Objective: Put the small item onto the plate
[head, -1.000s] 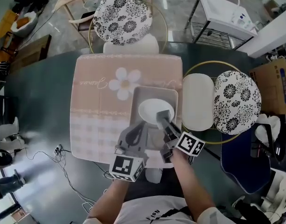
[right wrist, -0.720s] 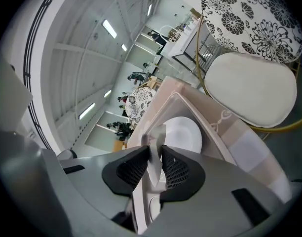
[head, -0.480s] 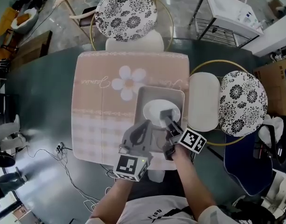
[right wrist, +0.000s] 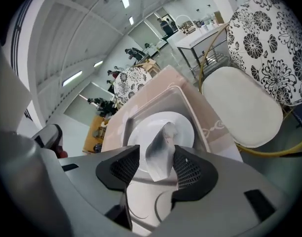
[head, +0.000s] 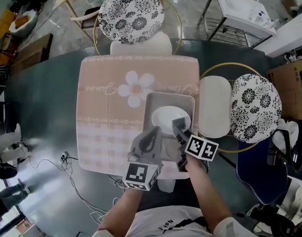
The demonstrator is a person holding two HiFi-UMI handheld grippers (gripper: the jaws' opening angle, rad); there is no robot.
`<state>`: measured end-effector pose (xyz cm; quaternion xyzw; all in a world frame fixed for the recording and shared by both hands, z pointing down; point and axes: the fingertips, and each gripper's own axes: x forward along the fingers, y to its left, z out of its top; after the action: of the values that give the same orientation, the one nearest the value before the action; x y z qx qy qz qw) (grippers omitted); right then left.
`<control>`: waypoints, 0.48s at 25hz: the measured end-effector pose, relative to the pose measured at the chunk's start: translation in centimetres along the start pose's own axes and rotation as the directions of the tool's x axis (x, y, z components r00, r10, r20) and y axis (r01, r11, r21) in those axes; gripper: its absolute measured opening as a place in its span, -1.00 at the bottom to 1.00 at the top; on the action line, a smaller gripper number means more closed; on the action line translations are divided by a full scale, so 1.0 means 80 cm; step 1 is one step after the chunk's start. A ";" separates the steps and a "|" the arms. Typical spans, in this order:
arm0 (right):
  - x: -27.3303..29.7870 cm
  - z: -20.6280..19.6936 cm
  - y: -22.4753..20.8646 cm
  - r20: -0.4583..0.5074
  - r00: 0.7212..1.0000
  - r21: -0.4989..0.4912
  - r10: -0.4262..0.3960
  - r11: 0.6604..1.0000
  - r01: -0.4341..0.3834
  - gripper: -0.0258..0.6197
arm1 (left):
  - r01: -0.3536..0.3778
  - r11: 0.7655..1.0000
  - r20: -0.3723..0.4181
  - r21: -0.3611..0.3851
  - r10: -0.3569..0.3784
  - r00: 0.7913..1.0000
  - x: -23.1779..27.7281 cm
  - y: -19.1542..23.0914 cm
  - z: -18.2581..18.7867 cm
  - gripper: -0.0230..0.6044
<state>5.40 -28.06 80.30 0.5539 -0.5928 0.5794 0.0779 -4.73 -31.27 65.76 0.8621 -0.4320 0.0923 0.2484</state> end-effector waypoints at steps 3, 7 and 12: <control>0.007 -0.001 0.008 -0.016 0.999 0.023 0.032 0.999 -0.032 -0.33 | 0.001 1.000 0.003 -0.001 -0.001 1.000 -0.001 0.000 0.005 -0.91; 0.020 -0.002 0.011 -0.056 0.998 -0.088 -0.003 0.996 -0.001 -0.32 | 0.003 1.000 0.006 0.003 -0.003 1.000 0.000 0.000 0.008 -0.91; 0.011 -0.005 0.000 -0.054 0.994 -0.331 -0.099 0.941 0.076 -0.30 | 0.003 1.000 0.002 0.001 -0.003 1.000 0.001 -0.001 0.003 -0.91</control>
<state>4.82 -28.26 81.09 0.5384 -0.6526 0.4877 0.2155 -4.66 -31.44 65.54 0.8631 -0.4306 0.0915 0.2476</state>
